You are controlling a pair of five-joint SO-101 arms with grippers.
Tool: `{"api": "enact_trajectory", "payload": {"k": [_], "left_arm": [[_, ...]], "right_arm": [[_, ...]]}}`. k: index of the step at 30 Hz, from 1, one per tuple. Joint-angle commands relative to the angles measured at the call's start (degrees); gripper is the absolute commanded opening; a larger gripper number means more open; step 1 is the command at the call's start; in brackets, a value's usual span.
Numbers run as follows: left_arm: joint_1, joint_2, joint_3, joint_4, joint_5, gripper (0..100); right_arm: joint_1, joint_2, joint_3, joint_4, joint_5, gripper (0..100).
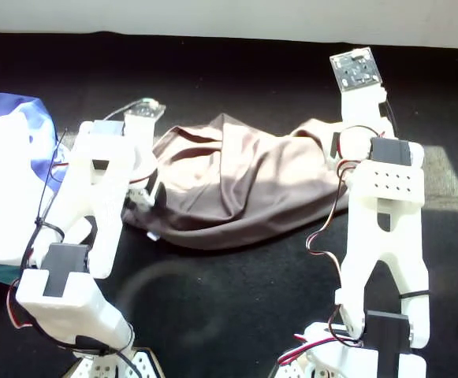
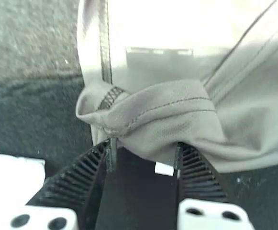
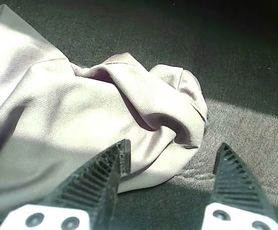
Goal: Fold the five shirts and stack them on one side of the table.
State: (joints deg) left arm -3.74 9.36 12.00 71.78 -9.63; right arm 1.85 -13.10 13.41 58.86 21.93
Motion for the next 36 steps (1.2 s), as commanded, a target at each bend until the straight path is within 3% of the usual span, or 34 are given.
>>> {"api": "enact_trajectory", "payload": {"k": [1, 8, 16, 23, 36], "left_arm": [[-0.75, -1.89, 0.04, -5.71, 0.62, 21], [-1.63, -1.89, -3.74, -6.24, 0.62, 21], [-4.0, -1.27, 0.04, -6.68, 0.26, 21], [-8.75, -1.36, 0.13, -6.68, 0.35, 21], [-7.16, -1.19, 5.41, -13.27, 0.35, 21]], "right_arm": [[-0.13, -3.56, -0.48, 0.22, -0.26, 27.7], [-0.13, -5.58, -0.48, 0.22, -0.18, 27.7], [-0.13, -5.76, -0.48, 0.22, -0.18, 27.7], [-0.13, -5.76, -0.48, 0.22, -0.18, 27.7], [-0.4, -5.41, -0.48, 0.22, -0.35, 27.7]]}}
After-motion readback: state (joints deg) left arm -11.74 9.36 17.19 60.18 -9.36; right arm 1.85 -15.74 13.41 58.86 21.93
